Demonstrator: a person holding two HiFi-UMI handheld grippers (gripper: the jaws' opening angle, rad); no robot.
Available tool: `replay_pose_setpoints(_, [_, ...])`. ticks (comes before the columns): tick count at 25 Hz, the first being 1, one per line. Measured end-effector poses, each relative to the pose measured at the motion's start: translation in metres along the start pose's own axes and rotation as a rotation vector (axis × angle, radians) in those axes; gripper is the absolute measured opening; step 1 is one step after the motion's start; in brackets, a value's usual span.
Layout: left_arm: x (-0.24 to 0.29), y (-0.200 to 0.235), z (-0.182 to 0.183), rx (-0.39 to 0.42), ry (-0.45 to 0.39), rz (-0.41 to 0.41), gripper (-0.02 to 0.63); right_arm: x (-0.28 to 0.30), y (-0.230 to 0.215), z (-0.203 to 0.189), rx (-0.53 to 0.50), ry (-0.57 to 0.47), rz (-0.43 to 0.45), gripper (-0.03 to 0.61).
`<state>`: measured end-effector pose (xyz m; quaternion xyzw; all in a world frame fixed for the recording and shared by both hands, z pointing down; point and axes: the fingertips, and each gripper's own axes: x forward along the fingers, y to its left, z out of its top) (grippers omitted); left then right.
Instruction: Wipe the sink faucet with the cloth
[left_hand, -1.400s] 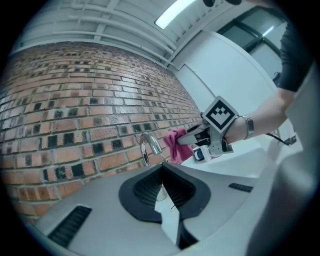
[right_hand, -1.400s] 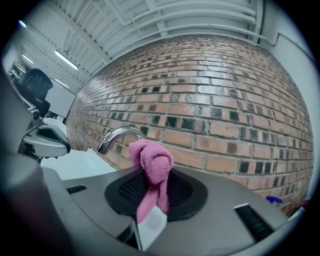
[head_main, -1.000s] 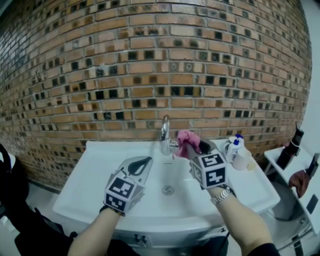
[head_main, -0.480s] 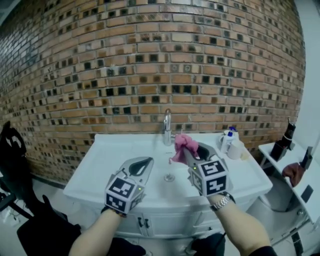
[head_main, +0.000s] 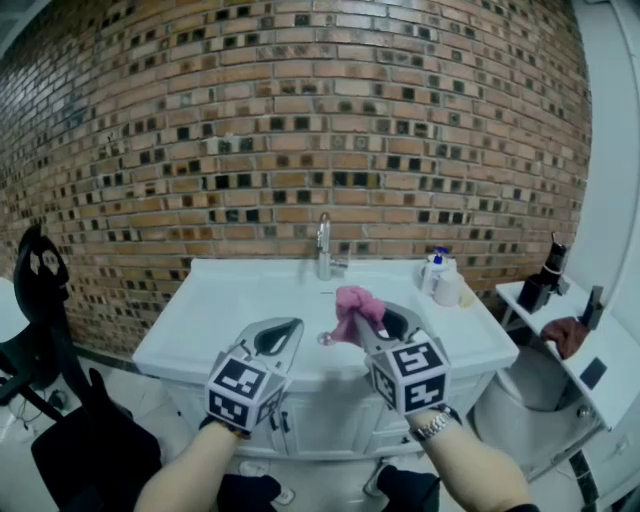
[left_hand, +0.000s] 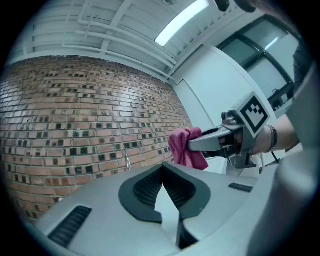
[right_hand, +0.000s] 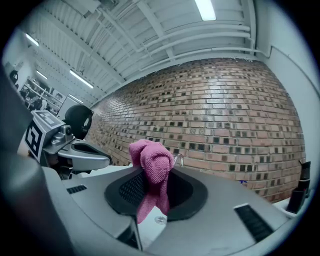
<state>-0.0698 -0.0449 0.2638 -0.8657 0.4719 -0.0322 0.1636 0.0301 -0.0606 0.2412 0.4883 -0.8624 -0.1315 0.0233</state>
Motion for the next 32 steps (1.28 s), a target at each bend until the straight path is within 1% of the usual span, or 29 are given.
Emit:
replay_pose_setpoints(4, [-0.024,-0.024,0.003,0.000,0.006,-0.008,0.008,-0.031,0.016,-0.001,0.018,-0.008,0.008,0.091])
replay_pose_setpoints(8, [-0.049,-0.035,0.020,0.033,-0.007,0.002,0.008,-0.055,0.031,0.011,0.008,-0.031,0.016,0.091])
replay_pose_setpoints(12, [-0.065,-0.044,0.027,0.048,-0.025,0.017,0.008,-0.073,0.039,0.020,0.014,-0.066,0.023,0.091])
replay_pose_setpoints(15, [-0.065,-0.047,0.028,0.053,-0.023,0.012,0.008,-0.076,0.043,0.019,0.022,-0.074,0.028,0.091])
replay_pose_setpoints(20, [-0.055,-0.048,0.016,0.037,-0.021,-0.003,0.008,-0.073,0.045,0.004,0.025,-0.060,0.035,0.091])
replay_pose_setpoints(25, [-0.050,-0.051,0.013,0.005,-0.019,-0.010,0.008,-0.073,0.044,-0.001,0.031,-0.049,0.040,0.089])
replay_pose_setpoints(32, [-0.047,-0.054,0.008,-0.006,0.003,-0.020,0.008,-0.072,0.050,-0.008,0.037,-0.047,0.065,0.089])
